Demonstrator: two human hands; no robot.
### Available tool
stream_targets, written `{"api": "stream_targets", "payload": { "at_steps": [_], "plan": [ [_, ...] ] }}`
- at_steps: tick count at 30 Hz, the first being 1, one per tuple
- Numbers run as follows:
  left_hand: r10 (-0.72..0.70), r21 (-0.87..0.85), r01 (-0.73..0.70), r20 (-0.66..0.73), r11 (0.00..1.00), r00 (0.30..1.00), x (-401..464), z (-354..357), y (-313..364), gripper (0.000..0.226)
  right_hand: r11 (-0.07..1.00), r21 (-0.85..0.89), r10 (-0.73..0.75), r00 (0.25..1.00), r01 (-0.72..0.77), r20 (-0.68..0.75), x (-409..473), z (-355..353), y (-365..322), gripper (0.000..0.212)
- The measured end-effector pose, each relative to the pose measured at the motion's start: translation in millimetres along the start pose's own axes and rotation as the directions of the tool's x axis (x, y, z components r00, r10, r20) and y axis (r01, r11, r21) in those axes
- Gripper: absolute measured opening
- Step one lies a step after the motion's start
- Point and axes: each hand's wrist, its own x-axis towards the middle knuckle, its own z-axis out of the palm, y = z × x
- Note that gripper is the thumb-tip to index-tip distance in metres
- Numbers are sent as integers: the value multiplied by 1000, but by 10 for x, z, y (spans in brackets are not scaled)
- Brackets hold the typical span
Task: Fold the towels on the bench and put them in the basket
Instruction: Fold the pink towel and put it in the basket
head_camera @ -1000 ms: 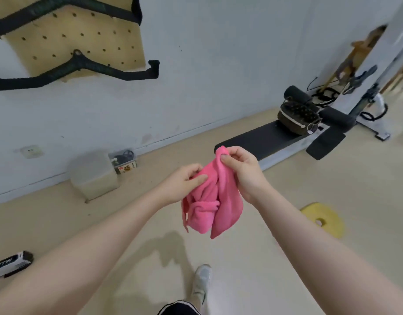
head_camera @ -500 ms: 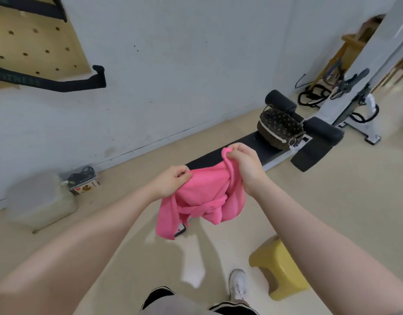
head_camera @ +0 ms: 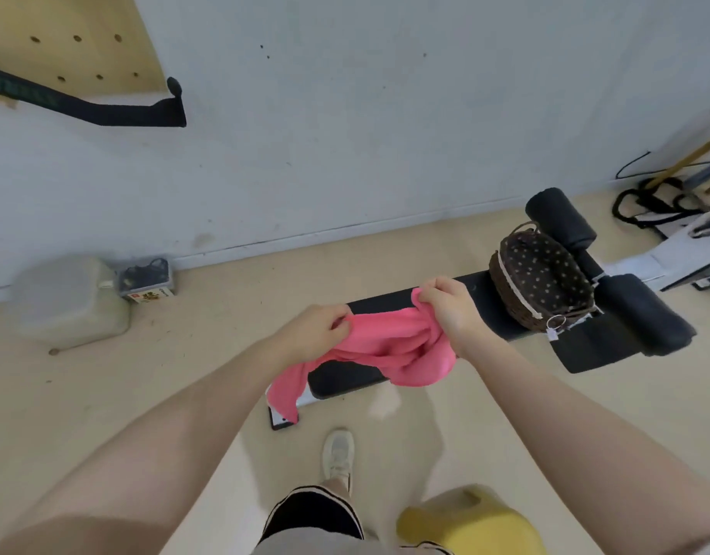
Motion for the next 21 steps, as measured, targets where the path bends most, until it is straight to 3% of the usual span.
{"api": "stream_targets", "payload": {
  "at_steps": [4, 8, 13, 17, 21],
  "plan": [
    [-56, 155, 46, 64, 987, 996, 515, -49, -10, 11, 997, -37, 68, 997, -66, 40, 612, -37, 16, 31],
    [-112, 64, 109, 40, 992, 993, 949, -37, -66, 19, 976, -214, 58, 997, -48, 42, 1076, -157, 146, 11],
    [-237, -20, 237, 23, 971, 971, 1468, 173, -230, 19, 910, -405, -29, 986, 94, 163, 1599, -415, 427, 8],
    [-357, -118, 346, -84, 931, 930, 1866, 409, -306, 20, 833, -519, -28, 953, 189, 303, 2145, -526, 621, 10],
    [-419, -184, 380, -285, 907, 862, 2253, 488, -283, 21, 799, -511, -91, 904, 317, 417, 2740, -650, 702, 14]
  ]
}}
